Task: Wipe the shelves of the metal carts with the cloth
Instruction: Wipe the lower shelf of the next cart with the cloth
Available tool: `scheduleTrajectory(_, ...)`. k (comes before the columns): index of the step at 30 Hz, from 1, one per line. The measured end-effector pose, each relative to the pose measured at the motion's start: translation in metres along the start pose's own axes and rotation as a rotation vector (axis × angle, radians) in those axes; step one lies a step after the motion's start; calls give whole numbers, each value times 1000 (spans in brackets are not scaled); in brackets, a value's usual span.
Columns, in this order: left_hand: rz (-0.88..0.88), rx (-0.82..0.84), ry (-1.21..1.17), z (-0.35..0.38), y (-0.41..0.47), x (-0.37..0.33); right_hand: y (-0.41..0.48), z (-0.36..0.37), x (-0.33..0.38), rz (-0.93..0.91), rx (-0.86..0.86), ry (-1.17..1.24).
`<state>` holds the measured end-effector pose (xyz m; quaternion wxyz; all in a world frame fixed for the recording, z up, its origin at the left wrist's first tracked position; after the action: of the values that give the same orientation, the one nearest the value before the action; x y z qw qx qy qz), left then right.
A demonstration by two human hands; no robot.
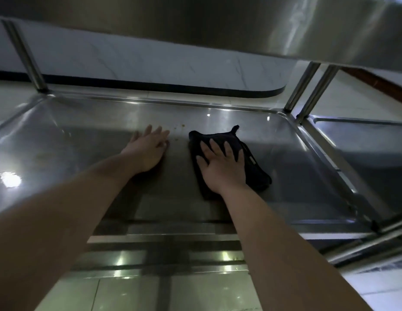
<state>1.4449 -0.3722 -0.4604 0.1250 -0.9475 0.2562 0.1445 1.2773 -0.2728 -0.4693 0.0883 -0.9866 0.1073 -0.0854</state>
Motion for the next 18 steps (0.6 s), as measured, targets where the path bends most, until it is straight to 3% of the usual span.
scheduleTrajectory(2,-58,13,142,-4,-28,43,-1,0,0,17,9,-6)
scheduleTrajectory(6,-219,6,184,-12,-67,108,-1,-1,0,41,4,-17)
scheduleTrajectory(13,-204,-25,193,-12,-73,103,19,1,24,267,26,53)
scheduleTrajectory(15,-205,-22,187,-12,-73,105,30,4,71,196,13,56)
scheduleTrajectory(18,-209,-35,183,-11,-74,107,29,15,169,-66,3,30)
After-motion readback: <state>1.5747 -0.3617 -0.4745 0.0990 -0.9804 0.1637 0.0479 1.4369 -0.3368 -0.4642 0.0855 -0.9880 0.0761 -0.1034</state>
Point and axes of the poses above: each hand's wrist, its own y-axis towards the middle knuckle, its own z-axis out of the palm, x = y × z, the point moved 8 cm from there along y, towards the middle knuckle, and after that the axes turned 9 degrees about x, right-handed, at the moved point
